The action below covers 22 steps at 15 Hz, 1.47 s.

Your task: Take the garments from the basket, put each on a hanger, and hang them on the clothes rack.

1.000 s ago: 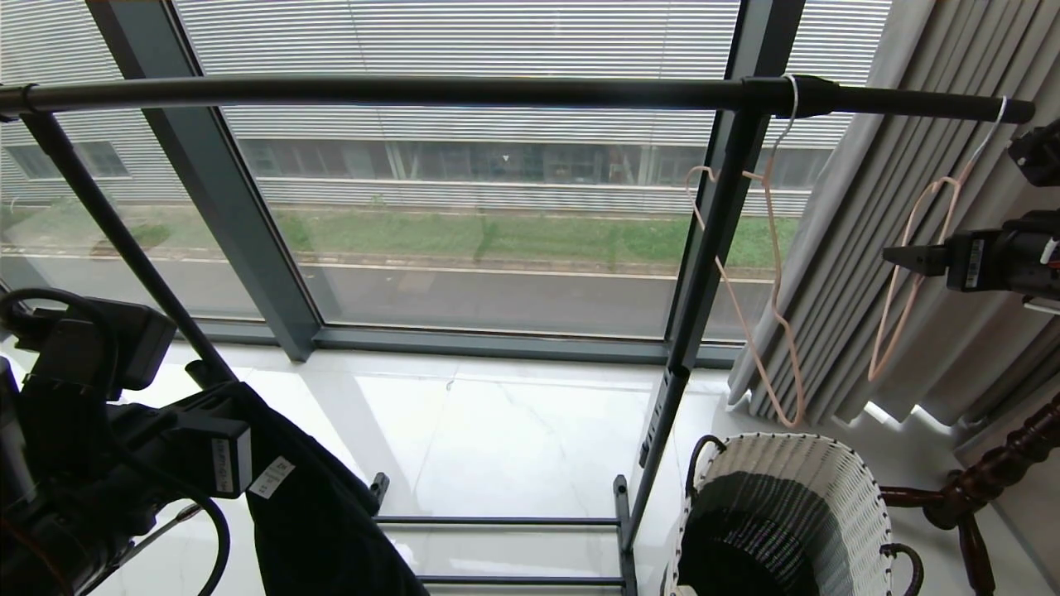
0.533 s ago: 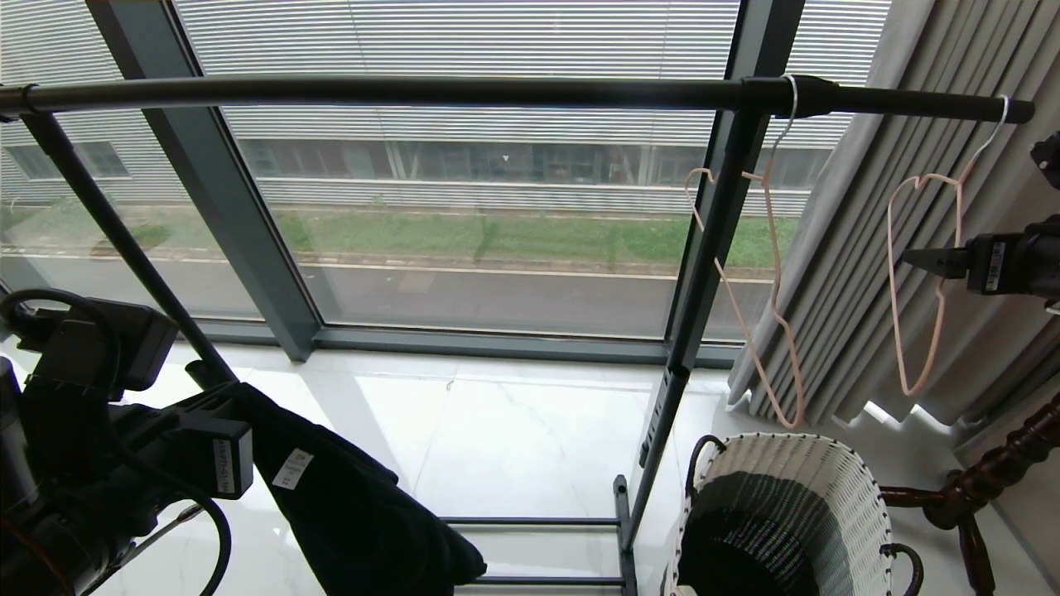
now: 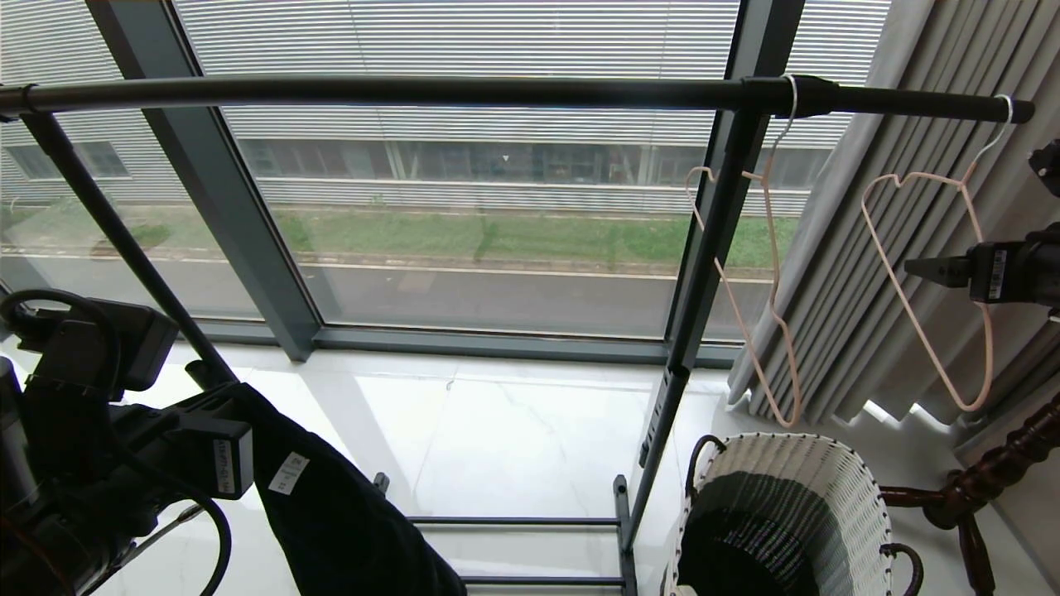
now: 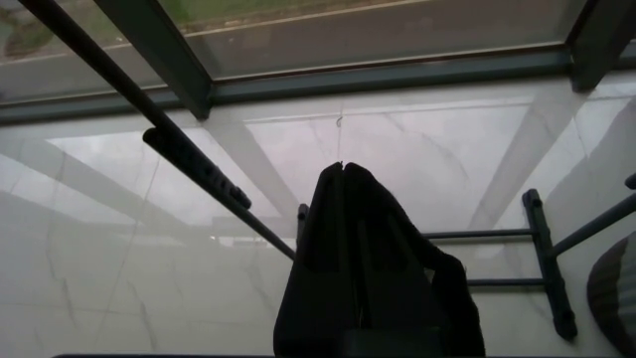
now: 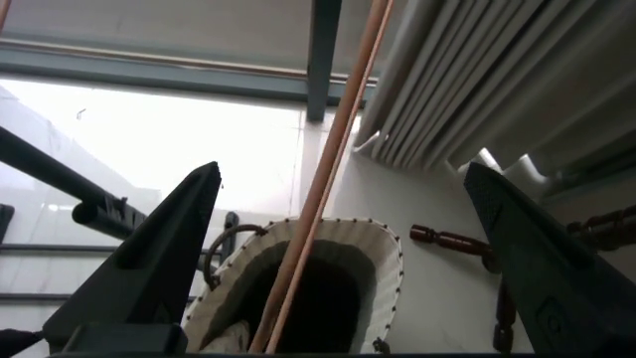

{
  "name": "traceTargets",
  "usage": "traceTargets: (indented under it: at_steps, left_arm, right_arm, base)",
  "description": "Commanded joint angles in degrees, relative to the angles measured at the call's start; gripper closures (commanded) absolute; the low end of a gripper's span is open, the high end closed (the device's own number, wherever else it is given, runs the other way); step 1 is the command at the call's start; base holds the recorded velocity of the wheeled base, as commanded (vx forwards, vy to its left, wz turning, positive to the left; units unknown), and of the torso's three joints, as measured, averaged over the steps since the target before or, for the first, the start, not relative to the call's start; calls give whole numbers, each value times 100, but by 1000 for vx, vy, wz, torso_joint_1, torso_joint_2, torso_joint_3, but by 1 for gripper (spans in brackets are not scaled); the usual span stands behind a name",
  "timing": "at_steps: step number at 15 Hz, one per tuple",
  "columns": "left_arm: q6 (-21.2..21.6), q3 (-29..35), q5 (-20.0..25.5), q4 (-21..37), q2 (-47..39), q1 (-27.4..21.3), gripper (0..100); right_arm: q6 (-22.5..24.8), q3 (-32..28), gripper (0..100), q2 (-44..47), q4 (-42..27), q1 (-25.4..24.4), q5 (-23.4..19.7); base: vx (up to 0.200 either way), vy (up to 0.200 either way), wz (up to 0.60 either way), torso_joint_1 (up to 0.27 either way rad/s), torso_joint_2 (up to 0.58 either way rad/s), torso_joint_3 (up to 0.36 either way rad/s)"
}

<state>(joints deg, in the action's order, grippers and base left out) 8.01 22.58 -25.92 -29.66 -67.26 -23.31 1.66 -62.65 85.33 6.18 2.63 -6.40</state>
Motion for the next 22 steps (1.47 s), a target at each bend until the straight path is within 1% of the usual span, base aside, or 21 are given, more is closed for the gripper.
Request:
traceTargets:
  at_steps: [1, 9, 10, 22]
  left_arm:
    - [-1, 1, -1, 4, -7, 2, 100]
    - [8, 1, -1, -5, 11, 2, 100]
    - [8, 1, -1, 4, 11, 2, 100]
    - [8, 1, -1, 4, 28, 2, 100]
  right_arm:
    - [1, -2, 0, -34, -20, 0, -2]
    - [-16, -19, 0, 159, -20, 0, -19]
    - [-16, -11, 100, 159, -20, 0, -19]
    - [-25, -55, 100, 141, 32, 0, -10]
  base:
    - [0, 0, 0, 0, 0, 0]
    - [0, 0, 0, 0, 0, 0]
    - [0, 0, 0, 0, 0, 0]
    - [0, 0, 0, 0, 0, 0]
